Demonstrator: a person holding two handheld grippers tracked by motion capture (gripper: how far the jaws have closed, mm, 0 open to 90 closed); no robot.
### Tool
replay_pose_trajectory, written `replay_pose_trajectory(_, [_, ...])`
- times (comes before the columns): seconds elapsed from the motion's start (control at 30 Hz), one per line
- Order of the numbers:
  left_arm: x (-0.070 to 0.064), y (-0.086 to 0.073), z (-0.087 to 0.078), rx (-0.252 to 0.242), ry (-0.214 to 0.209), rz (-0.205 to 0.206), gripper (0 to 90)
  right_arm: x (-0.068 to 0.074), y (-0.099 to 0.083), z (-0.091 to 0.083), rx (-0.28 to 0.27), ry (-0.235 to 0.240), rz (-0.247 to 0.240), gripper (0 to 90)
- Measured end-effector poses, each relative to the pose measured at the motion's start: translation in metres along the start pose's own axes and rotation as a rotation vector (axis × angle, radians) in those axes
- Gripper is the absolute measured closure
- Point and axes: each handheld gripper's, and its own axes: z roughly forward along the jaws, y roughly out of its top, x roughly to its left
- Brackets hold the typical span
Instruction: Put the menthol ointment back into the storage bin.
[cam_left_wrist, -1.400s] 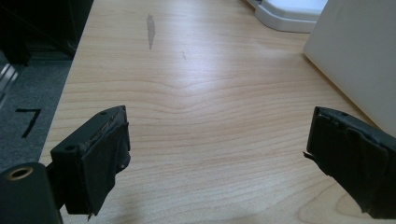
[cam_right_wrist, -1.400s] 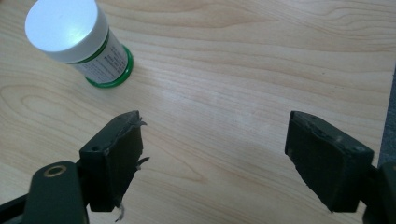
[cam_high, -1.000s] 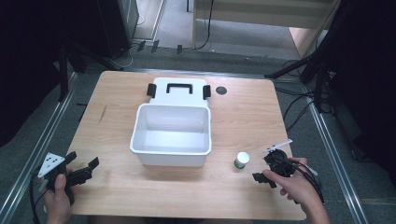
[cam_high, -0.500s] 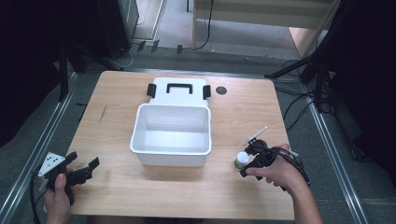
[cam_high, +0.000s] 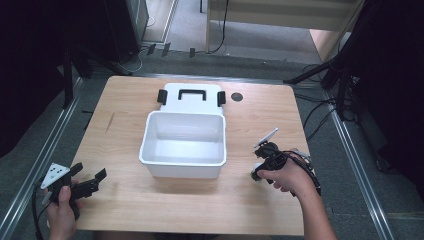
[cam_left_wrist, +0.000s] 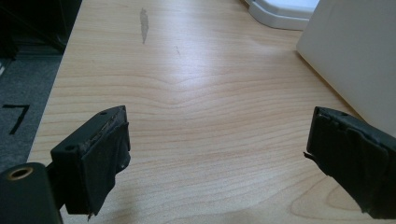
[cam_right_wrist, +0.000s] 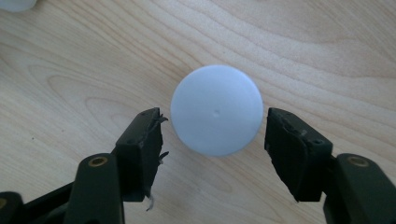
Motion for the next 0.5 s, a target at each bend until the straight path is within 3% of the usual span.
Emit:
replay_pose_trajectory(0.1, [0.0,0.0,0.0,0.0,0.0,-0.001,6.7,0.002,0.006,0.001,0.005,-0.027,0.03,41.5])
replay_pose_trajectory(0.17, [0.0,0.0,0.0,0.0,0.0,-0.002,6.7,0.002,0.008,0.002,0.0,-0.034,0.024,42.3])
replay_pose_trajectory(0.3, [0.0,0.0,0.0,-0.001,-0.001,-0.002,6.8,0.004,0.013,0.004,0.004,-0.024,0.072,51.2])
replay_pose_trajectory(0.5, [0.0,0.0,0.0,0.004,-0.002,-0.002,6.8,0.005,0.018,0.0,0.02,-0.02,0.096,51.7])
